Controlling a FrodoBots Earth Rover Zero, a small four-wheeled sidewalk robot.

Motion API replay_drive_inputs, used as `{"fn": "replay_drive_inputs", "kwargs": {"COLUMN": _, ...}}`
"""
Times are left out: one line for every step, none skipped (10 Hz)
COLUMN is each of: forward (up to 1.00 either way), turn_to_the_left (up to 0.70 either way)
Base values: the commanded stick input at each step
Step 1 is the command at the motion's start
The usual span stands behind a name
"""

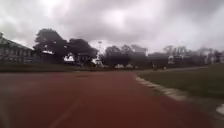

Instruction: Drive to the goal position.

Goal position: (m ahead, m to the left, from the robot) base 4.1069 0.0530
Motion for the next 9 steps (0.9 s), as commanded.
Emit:
{"fn": "replay_drive_inputs", "kwargs": {"forward": 0.5, "turn_to_the_left": 0.02}}
{"fn": "replay_drive_inputs", "kwargs": {"forward": 0.5, "turn_to_the_left": 0.02}}
{"fn": "replay_drive_inputs", "kwargs": {"forward": 0.5, "turn_to_the_left": 0.02}}
{"fn": "replay_drive_inputs", "kwargs": {"forward": 0.5, "turn_to_the_left": 0.02}}
{"fn": "replay_drive_inputs", "kwargs": {"forward": 0.5, "turn_to_the_left": 0.02}}
{"fn": "replay_drive_inputs", "kwargs": {"forward": 0.5, "turn_to_the_left": 0.02}}
{"fn": "replay_drive_inputs", "kwargs": {"forward": 0.5, "turn_to_the_left": 0.02}}
{"fn": "replay_drive_inputs", "kwargs": {"forward": 0.5, "turn_to_the_left": 0.02}}
{"fn": "replay_drive_inputs", "kwargs": {"forward": 0.5, "turn_to_the_left": 0.02}}
